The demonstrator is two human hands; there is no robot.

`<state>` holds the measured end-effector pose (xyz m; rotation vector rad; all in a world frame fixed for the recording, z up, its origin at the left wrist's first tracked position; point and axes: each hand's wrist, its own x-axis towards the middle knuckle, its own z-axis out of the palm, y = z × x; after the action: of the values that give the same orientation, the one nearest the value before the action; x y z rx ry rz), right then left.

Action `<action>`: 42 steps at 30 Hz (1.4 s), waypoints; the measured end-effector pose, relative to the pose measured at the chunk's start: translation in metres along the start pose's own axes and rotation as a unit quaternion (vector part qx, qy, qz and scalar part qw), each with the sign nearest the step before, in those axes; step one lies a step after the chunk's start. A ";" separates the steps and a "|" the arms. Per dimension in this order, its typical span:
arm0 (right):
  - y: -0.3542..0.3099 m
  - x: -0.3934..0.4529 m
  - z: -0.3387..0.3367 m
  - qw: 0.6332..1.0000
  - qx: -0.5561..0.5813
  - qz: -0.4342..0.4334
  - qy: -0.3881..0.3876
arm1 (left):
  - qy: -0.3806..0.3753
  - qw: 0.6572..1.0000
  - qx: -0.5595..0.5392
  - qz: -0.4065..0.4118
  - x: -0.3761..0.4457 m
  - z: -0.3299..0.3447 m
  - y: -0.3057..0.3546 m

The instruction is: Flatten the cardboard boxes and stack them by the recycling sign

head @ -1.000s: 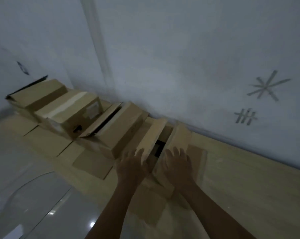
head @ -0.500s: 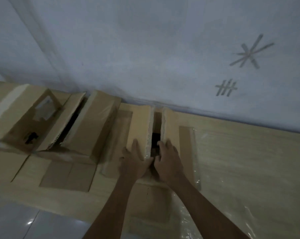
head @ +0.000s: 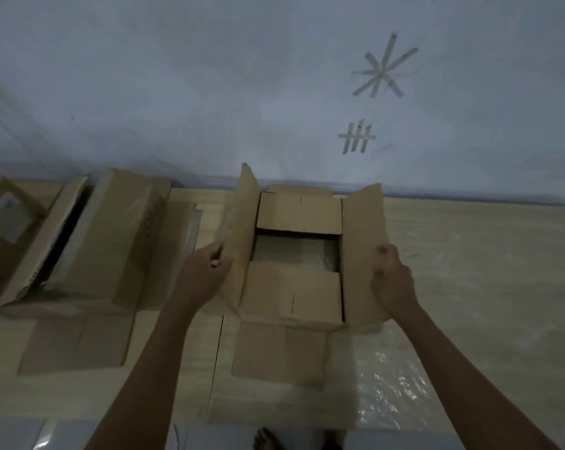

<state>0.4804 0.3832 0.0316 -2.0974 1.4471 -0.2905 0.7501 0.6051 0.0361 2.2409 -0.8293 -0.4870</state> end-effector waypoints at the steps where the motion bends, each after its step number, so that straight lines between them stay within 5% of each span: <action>1: 0.010 0.003 0.003 1.000 -0.008 0.007 -0.001 | 0.004 0.999 0.041 -0.016 0.004 -0.003 -0.006; 6: 0.040 0.018 0.020 0.997 -0.045 0.043 -0.037 | 0.027 0.958 0.266 -0.099 0.003 0.019 -0.025; 9: 0.037 0.032 0.033 0.989 -0.109 0.083 -0.061 | 0.031 0.934 0.355 -0.012 0.002 0.041 -0.018; 11: 0.028 0.047 0.041 0.986 -0.162 0.006 -0.031 | -0.051 0.931 0.352 0.087 0.004 0.055 -0.010; 14: -0.002 0.074 0.044 0.976 -0.188 -0.110 0.006 | -0.174 0.937 0.299 0.043 0.005 0.076 0.006; 20: -0.077 0.126 0.081 0.918 -0.271 -0.264 -0.121 | -0.186 0.937 0.294 0.031 0.019 0.099 0.005; 28: -0.102 0.139 0.125 0.888 -0.319 -0.304 -0.134 | -0.035 0.982 0.135 0.129 0.004 0.084 0.004; 34: -0.104 0.145 0.095 0.883 -0.282 -0.354 -0.124 | 0.060 0.959 0.152 0.231 -0.014 0.053 0.013; 42: -0.087 0.141 0.021 0.890 -0.292 -0.320 -0.139 | 0.199 0.961 0.182 0.065 -0.058 0.022 -0.003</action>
<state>0.6138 0.2832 0.0440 -2.9262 0.6723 0.2386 0.6972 0.6359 0.0244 2.4734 -0.8941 0.1966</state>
